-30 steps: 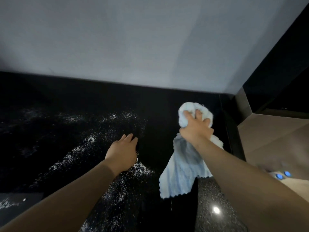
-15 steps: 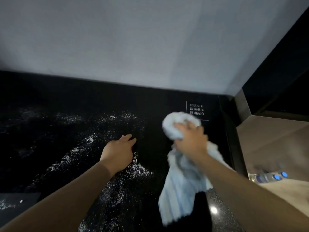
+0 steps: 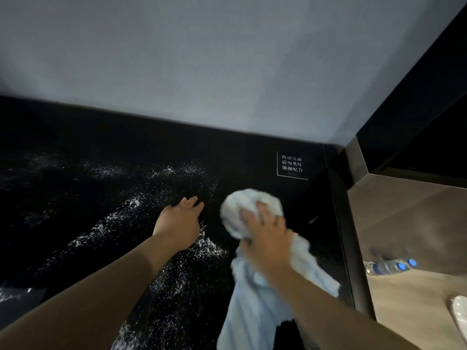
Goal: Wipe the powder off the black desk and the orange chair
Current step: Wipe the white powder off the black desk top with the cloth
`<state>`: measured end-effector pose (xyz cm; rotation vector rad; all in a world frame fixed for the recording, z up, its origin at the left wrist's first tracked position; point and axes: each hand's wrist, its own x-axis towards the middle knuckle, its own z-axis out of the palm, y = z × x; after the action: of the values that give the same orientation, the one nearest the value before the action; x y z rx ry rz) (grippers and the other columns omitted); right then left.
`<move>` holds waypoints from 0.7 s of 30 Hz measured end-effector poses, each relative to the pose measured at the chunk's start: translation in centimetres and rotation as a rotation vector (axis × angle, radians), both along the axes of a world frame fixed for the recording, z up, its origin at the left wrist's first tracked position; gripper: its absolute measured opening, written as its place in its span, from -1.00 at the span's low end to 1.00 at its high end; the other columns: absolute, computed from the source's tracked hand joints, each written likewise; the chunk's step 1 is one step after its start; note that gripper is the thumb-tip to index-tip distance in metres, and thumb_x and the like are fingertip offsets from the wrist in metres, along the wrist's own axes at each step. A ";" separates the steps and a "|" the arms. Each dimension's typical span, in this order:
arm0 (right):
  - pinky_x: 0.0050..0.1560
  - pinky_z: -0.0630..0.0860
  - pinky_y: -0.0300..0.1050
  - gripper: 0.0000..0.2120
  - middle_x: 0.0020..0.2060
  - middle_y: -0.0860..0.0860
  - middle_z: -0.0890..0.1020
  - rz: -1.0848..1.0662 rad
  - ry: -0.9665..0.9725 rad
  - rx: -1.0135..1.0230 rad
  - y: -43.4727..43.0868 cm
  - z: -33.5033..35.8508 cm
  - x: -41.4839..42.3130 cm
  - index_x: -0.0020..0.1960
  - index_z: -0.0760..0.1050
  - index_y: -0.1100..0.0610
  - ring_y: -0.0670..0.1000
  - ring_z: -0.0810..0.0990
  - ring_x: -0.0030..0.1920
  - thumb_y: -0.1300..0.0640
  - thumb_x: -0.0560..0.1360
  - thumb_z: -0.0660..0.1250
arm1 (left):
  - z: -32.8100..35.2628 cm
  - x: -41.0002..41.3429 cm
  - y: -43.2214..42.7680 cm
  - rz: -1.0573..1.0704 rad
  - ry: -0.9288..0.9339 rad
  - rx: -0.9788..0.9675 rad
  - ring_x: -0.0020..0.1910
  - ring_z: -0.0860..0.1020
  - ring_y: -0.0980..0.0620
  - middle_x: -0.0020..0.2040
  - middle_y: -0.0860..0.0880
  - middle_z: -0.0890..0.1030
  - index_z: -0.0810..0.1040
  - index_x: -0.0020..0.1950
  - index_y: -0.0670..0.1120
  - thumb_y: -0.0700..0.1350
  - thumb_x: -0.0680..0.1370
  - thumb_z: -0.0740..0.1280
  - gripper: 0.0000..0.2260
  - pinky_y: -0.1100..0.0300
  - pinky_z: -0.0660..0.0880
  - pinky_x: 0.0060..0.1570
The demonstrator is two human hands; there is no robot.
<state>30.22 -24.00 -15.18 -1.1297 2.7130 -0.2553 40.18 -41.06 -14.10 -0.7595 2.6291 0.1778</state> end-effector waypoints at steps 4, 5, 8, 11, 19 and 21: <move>0.14 0.34 0.05 -0.42 0.49 -0.10 0.11 0.032 -0.006 -0.073 0.5 0.6 -0.9 0.39 0.21 -0.25 0.17 0.30 0.23 0.01 0.40 0.25 | 0.6 0.3 0.3 -0.041 -0.030 -0.021 0.53 0.05 0.00 0.56 -0.01 -0.01 0.02 0.55 -0.03 -0.10 0.64 0.00 -0.54 0.03 0.20 0.39; 0.15 0.33 0.06 -0.40 0.50 -0.09 0.08 -0.079 0.034 -0.040 1.3 1.0 -2.9 0.41 0.18 -0.23 0.18 0.30 0.24 -0.01 0.42 0.26 | 0.7 0.5 0.5 -0.054 -0.036 -0.023 0.52 0.07 0.00 0.56 -0.01 0.00 0.02 0.55 -0.03 -0.10 0.64 0.00 -0.54 0.03 0.21 0.39; 0.25 0.27 0.19 -0.39 0.51 0.00 0.00 -0.402 0.007 0.093 4.8 1.8 -7.3 0.46 0.10 -0.16 0.24 0.21 0.32 -0.04 0.47 0.26 | 0.5 1.6 1.5 -0.073 -0.038 -0.040 0.52 0.07 0.01 0.56 -0.01 -0.01 0.01 0.55 -0.04 -0.11 0.64 0.01 -0.53 0.05 0.20 0.38; 0.27 0.25 0.20 -0.40 0.50 0.02 -0.01 -0.434 -0.008 0.166 5.2 1.4 -4.6 0.45 0.07 -0.17 0.23 0.17 0.35 -0.07 0.48 0.23 | 0.2 2.5 2.3 -0.093 -0.033 -0.056 0.53 0.05 0.01 0.56 -0.02 -0.01 0.04 0.54 -0.07 -0.13 0.63 0.03 -0.53 0.06 0.23 0.37; 0.20 0.29 0.07 -0.40 0.52 -0.09 0.02 -0.093 0.002 -0.061 2.8 1.6 2.5 0.45 0.12 -0.24 0.18 0.25 0.30 -0.01 0.46 0.22 | 0.8 4.8 4.0 -0.079 -0.006 -0.017 0.50 0.14 0.08 0.56 0.04 0.03 0.01 0.54 0.00 -0.13 0.61 0.06 -0.50 0.05 0.11 0.43; 0.22 0.29 0.10 -0.39 0.52 -0.03 0.01 -0.325 0.058 0.005 5.0 2.4 -1.2 0.47 0.10 -0.18 0.21 0.24 0.31 -0.02 0.48 0.24 | 1.1 5.7 4.3 -0.031 0.052 -0.013 0.44 0.27 0.11 0.56 0.06 0.04 0.01 0.54 0.01 -0.12 0.62 0.05 -0.51 0.04 0.06 0.46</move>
<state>28.98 -18.99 -12.75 -0.6986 2.9384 -0.2649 45.84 -36.78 -13.05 -0.7271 2.6921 0.1744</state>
